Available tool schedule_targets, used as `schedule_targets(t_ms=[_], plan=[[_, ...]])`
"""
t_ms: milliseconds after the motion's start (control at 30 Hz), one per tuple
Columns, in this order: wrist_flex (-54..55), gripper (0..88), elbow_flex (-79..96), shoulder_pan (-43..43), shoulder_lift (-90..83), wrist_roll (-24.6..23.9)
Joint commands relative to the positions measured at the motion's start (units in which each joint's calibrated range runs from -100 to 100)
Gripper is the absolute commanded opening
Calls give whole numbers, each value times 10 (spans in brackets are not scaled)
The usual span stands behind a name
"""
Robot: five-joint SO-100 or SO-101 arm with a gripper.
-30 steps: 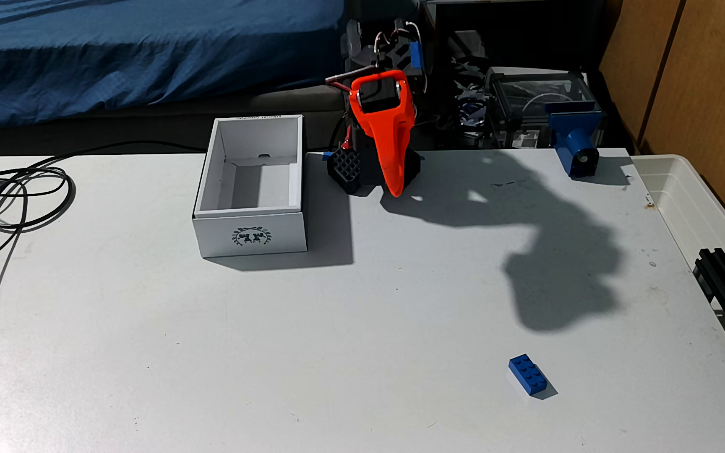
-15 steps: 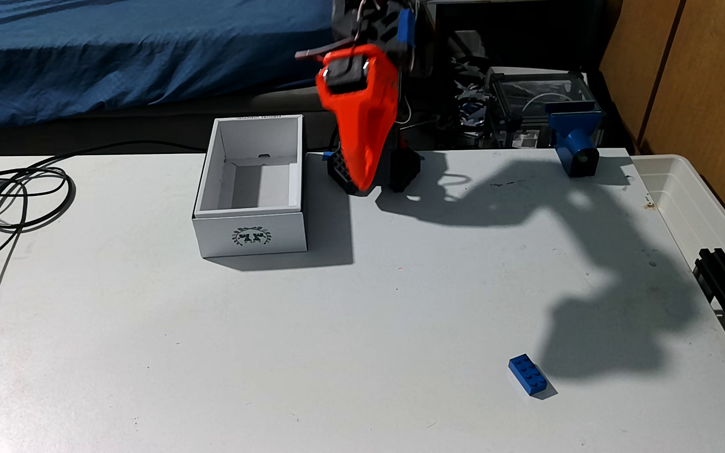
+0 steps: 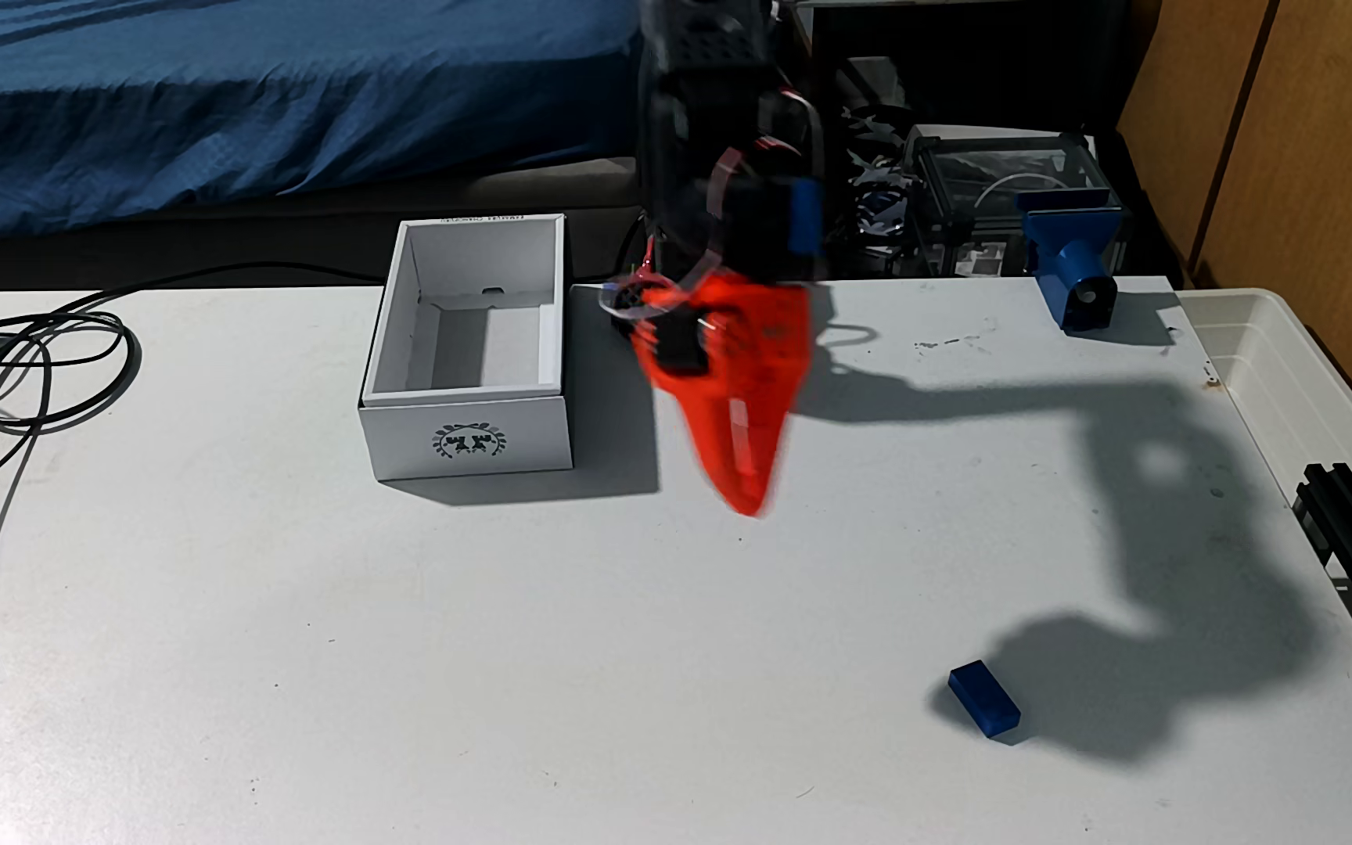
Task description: Grab the blue brick and place in box
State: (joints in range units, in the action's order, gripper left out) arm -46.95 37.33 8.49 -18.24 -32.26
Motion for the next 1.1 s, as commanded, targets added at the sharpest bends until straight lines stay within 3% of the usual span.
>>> schedule_targets(t_ms=[0, 367, 800, 1067], plan=[[6, 17, -28, 42, 20, -38], [6, 18, -80, 132, 92, -89], [5, 183, -223, 131, 270, -106], [6, 238, -250, 157, 309, -122]])
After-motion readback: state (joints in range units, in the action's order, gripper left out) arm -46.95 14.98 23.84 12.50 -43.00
